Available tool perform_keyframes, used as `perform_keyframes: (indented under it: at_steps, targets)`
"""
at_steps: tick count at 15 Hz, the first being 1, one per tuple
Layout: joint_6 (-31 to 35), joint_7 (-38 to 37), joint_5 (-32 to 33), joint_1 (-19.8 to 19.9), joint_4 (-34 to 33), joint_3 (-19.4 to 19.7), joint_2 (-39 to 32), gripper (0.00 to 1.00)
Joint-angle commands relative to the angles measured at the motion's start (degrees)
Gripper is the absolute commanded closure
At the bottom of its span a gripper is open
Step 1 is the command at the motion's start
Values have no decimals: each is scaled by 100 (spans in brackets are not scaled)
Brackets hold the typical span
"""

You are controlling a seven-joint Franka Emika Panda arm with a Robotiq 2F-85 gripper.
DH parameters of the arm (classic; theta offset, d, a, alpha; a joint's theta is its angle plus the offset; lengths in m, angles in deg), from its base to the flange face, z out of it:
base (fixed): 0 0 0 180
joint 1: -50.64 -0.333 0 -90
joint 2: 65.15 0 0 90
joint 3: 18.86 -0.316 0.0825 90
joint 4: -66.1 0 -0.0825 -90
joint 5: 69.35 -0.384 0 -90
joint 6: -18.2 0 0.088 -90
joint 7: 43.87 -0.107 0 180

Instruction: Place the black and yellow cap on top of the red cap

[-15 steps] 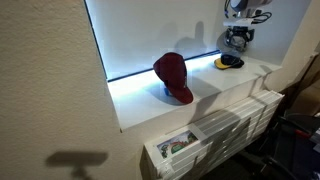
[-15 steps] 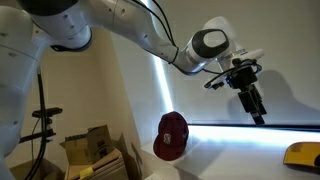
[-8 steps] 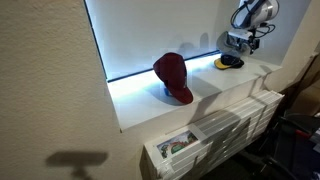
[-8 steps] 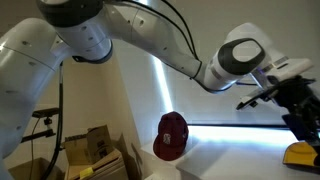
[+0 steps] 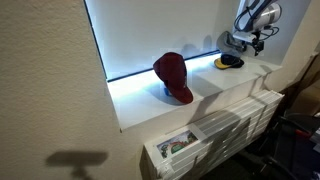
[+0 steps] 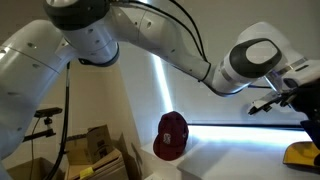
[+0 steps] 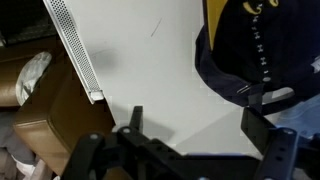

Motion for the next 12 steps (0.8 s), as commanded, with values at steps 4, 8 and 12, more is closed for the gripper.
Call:
perform_keyframes:
  at_steps: [4, 8, 12]
  targets:
    - [-193, 1196, -518, 272, -303, -471, -237, 0]
    - [-186, 1252, -562, 252, -354, -445, -311, 0]
    - [-489, 2345, -641, 485, -910, -922, -672, 0]
